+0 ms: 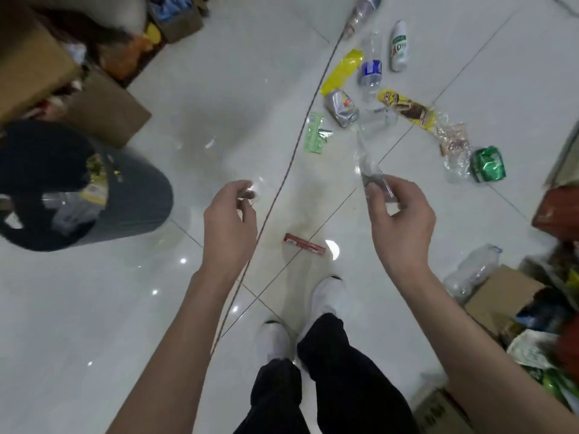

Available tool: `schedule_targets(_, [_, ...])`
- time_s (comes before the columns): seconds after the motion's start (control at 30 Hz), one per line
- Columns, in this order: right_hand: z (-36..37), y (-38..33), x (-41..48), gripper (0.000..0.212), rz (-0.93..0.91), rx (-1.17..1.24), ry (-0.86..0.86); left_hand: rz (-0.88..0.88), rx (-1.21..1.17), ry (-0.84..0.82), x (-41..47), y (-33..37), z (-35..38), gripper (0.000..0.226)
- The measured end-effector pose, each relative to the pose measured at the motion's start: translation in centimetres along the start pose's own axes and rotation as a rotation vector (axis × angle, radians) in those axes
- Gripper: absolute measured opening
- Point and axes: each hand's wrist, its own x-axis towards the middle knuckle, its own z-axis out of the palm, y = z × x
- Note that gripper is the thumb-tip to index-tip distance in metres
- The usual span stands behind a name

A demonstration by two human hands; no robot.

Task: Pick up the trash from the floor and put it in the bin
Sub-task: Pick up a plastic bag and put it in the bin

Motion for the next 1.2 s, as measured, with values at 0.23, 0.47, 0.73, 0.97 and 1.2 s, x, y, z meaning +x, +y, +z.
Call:
schedule_targets(0.23, [-2.9, -16.6, -3.0, 0.012, 0.010, 0.107, -0.079, -0.123, -0.032, 0.149, -1.5, 7.3, -15.9, 0.029])
schedule_targets(0.47, [6.7, -26.4, -6.7, 0.014, -0.054, 0.153, -0.192, -0.234, -0.058, 0.283, 0.5, 1.2, -28.0, 0.029])
schedule_targets(0.73, [22.7, -29.9, -13.9, 0.014, -0.035, 0.135, -0.260, -0.403, 0.034, 0.146, 5.4, -13.0, -35.7, 0.039])
schedule_targets(0.97, [32.7, -30.3, -16.6, 0.018, 0.046, 0.109, -0.277, -0.438, -0.010, 0.034, 11.3, -21.2, -37.4, 0.044])
schedule_targets(1.2, [38.8, -31.1, -18.5, 0.017, 0.061, 0.093, -0.300, -0.478, -0.024, 0.052, 11.7, -25.7, -40.0, 0.036])
